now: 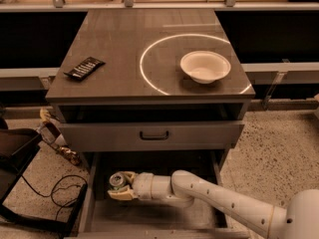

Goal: Place green can into middle drawer

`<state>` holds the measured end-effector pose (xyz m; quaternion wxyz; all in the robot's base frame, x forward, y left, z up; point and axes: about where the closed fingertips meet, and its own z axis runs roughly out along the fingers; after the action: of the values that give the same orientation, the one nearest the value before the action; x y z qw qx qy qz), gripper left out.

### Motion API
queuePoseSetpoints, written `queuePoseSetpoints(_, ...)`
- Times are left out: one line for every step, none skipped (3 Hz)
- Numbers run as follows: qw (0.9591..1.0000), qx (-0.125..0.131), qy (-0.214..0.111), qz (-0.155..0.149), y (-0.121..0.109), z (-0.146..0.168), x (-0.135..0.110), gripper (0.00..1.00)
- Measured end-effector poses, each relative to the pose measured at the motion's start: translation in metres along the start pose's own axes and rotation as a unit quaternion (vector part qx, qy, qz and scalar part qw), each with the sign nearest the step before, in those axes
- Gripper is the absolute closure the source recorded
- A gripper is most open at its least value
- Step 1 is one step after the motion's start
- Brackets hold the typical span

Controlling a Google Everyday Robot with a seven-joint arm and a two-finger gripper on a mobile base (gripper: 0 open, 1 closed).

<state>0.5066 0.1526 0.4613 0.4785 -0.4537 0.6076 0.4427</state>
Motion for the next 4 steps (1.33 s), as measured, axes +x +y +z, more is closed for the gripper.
queuePoseSetpoints(0.9999, -0.011, 0.004, 0.001, 0.002, 0.013, 0.021, 1.00)
queuePoseSetpoints(0.9997, -0.016, 0.020, 0.005, 0.008, 0.025, 0.042, 1.00)
queuePoseSetpoints(0.9995, -0.017, 0.027, 0.007, 0.011, 0.029, 0.044, 0.81)
queuePoseSetpoints(0.9995, -0.018, 0.027, 0.007, 0.011, 0.029, 0.042, 0.50)
